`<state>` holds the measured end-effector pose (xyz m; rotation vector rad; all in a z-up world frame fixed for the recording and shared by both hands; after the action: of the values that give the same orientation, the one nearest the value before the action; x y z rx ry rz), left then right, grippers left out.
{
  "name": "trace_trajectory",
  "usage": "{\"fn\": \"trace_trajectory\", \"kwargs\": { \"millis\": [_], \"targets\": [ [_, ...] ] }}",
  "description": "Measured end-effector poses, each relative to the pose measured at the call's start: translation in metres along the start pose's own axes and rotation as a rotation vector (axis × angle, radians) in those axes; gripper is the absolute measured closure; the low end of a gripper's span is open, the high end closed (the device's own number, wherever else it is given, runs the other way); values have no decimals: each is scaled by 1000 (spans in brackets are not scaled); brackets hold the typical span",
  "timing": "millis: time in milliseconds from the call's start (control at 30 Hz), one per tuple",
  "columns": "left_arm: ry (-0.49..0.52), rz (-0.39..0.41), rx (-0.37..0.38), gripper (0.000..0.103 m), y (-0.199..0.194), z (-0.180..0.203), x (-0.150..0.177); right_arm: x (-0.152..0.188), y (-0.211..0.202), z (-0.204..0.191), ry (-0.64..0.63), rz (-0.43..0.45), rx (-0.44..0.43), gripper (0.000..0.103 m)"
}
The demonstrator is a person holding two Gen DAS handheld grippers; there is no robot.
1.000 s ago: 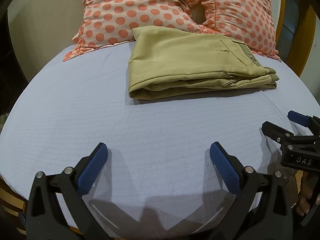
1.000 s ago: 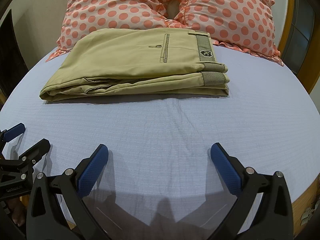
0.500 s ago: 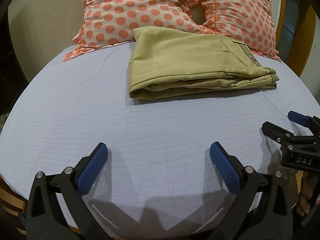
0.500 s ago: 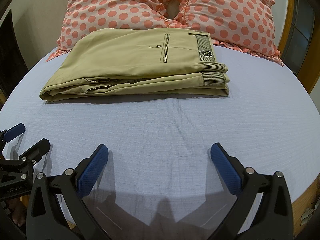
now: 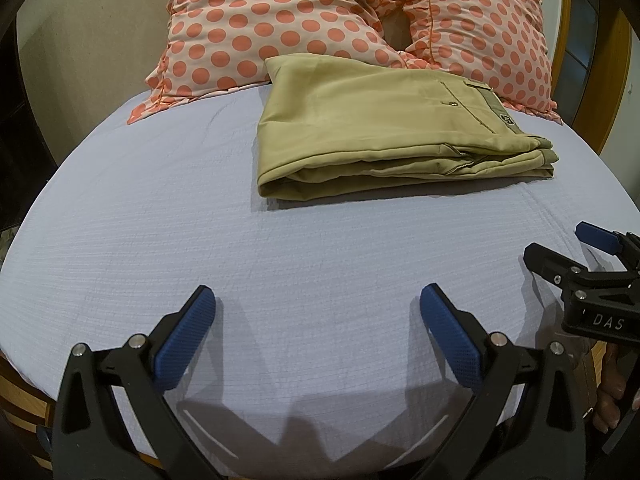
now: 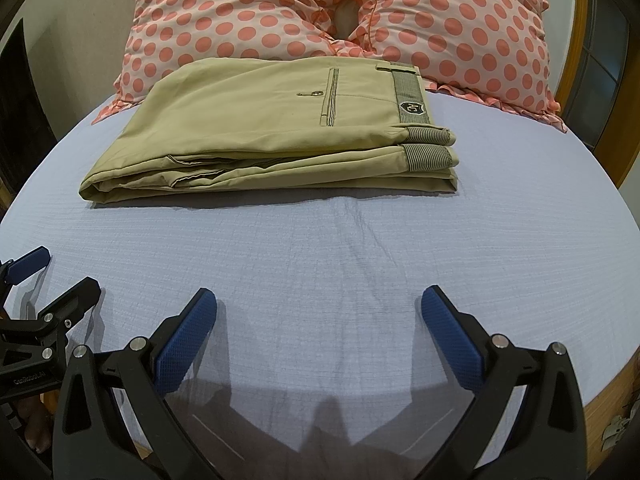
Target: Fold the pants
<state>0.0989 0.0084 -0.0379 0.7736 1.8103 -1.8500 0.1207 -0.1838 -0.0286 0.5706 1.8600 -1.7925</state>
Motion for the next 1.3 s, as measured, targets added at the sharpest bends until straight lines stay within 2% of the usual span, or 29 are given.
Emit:
{"fn": "trace_trajectory", "kwargs": {
  "millis": [1300],
  "targets": [
    [-10, -18, -6, 2, 2, -3, -6, 0, 1, -1, 1, 2, 1, 1]
  ]
}}
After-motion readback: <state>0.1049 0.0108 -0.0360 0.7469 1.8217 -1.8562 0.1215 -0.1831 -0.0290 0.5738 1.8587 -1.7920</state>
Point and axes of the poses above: each gripper's, at about its wrist camera, not at the fingertips, and y roughly the way its jaws point, z to its right, x to its underside, the point moved 7 cm from there along y, roughly the way its jaws point, and after that the axes turned 1 degree about z, right-handed, at the moved point
